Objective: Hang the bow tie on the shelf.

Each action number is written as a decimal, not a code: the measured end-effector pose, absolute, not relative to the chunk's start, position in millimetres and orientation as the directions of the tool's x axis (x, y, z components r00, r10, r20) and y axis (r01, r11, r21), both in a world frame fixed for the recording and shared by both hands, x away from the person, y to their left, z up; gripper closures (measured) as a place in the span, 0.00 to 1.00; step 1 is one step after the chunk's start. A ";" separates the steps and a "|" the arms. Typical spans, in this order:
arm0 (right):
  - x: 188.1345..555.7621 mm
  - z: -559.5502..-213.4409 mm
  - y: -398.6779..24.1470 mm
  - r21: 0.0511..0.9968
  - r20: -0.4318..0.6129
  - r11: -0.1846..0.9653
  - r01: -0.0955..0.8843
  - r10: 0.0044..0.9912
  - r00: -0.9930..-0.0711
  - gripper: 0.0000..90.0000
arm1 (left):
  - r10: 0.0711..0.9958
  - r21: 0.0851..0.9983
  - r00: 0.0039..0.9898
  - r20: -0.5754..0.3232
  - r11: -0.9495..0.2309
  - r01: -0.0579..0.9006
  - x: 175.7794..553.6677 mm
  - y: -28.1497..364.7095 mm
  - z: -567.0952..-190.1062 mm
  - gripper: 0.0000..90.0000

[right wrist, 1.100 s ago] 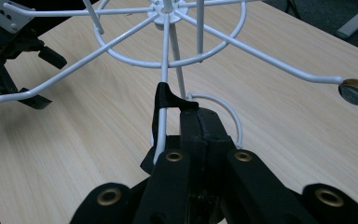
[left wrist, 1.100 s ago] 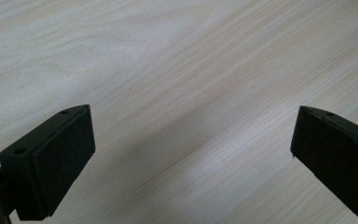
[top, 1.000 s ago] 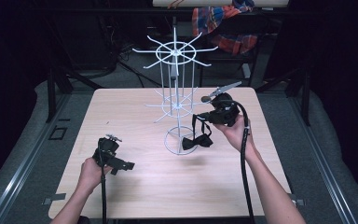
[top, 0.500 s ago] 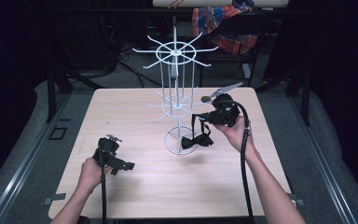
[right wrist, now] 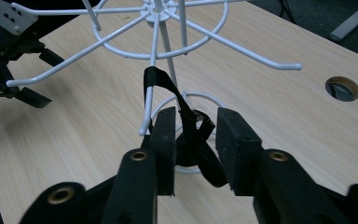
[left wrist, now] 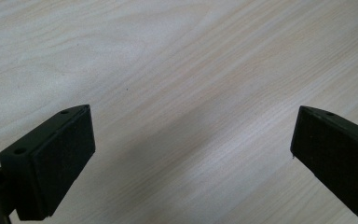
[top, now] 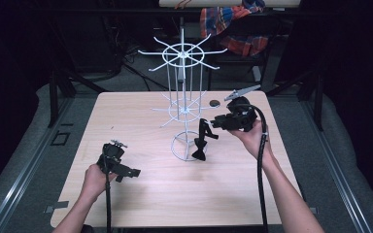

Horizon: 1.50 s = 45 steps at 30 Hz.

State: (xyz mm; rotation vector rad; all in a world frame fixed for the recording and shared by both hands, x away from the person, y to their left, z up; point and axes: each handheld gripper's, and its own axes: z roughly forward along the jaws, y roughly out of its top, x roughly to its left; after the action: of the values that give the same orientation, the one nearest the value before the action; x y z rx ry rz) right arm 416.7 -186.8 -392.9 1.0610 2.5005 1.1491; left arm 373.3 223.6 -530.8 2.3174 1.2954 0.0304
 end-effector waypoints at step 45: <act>327.6 -432.7 -257.7 0.581 0.066 0.554 0.596 0.697 -0.714 0.10 | 0.809 0.416 0.550 -0.206 -0.436 0.798 373.7 221.1 -531.4 0.00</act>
State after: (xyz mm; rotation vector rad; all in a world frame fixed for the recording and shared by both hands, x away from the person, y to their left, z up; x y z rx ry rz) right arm 327.6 -257.7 -432.7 1.0982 2.6148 0.8793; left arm 373.7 221.1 -531.4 2.3206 1.2982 0.0332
